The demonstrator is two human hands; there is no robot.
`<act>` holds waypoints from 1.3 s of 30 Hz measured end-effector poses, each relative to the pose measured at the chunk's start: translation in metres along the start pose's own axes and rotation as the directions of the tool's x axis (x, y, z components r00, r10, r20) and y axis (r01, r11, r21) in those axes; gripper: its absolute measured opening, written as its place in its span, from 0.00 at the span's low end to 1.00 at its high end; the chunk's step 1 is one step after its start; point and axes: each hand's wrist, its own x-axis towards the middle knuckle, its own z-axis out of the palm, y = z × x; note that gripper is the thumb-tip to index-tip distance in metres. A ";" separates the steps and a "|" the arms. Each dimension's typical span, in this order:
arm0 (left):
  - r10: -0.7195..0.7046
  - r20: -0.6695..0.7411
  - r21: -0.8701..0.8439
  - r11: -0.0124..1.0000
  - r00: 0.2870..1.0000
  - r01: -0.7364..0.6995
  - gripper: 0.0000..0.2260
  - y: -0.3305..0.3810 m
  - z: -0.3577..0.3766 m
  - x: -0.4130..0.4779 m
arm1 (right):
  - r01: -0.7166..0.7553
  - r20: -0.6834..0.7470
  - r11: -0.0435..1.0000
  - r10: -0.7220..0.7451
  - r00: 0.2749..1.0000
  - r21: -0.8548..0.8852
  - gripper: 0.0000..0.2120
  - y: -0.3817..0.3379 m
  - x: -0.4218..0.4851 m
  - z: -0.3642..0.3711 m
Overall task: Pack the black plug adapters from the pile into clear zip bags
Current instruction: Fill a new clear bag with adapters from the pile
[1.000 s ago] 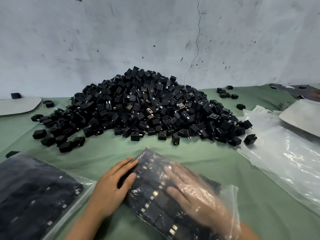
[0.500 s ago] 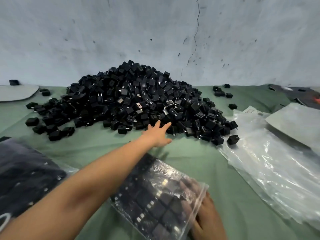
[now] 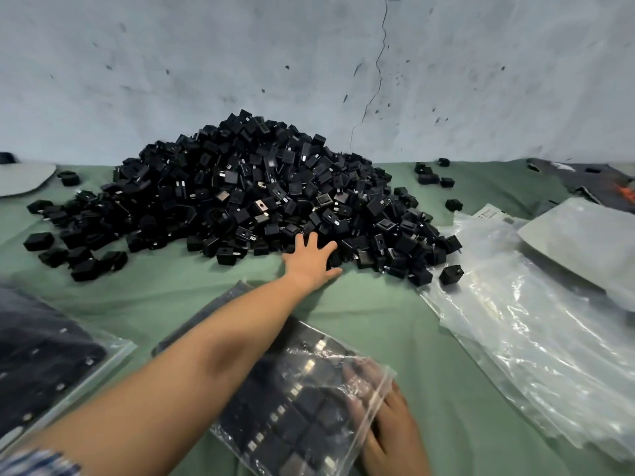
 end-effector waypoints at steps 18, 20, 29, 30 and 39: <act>0.063 0.082 -0.427 0.904 0.995 -0.022 0.14 0.005 -0.012 -0.024 | -0.096 -0.172 0.978 0.129 0.977 0.185 0.12 -0.010 -0.005 -0.010; 0.017 0.103 -0.713 0.698 0.995 0.062 0.07 -0.002 -0.025 -0.040 | -0.127 -0.279 0.961 0.196 0.940 0.247 0.09 -0.010 -0.007 -0.013; 0.177 0.159 -0.970 -0.154 0.971 0.187 0.15 -0.035 -0.064 -0.201 | -0.094 -0.486 0.902 0.313 0.816 0.422 0.07 -0.056 0.019 -0.016; 0.184 0.154 -0.974 -0.135 0.971 0.180 0.15 -0.036 -0.063 -0.215 | -0.035 -0.402 0.905 0.222 0.888 0.423 0.11 -0.071 0.026 -0.013; 0.081 0.260 -0.955 -0.125 0.962 0.269 0.38 -0.056 -0.054 -0.249 | -0.088 0.054 0.887 0.071 0.996 0.453 0.17 -0.134 0.057 0.020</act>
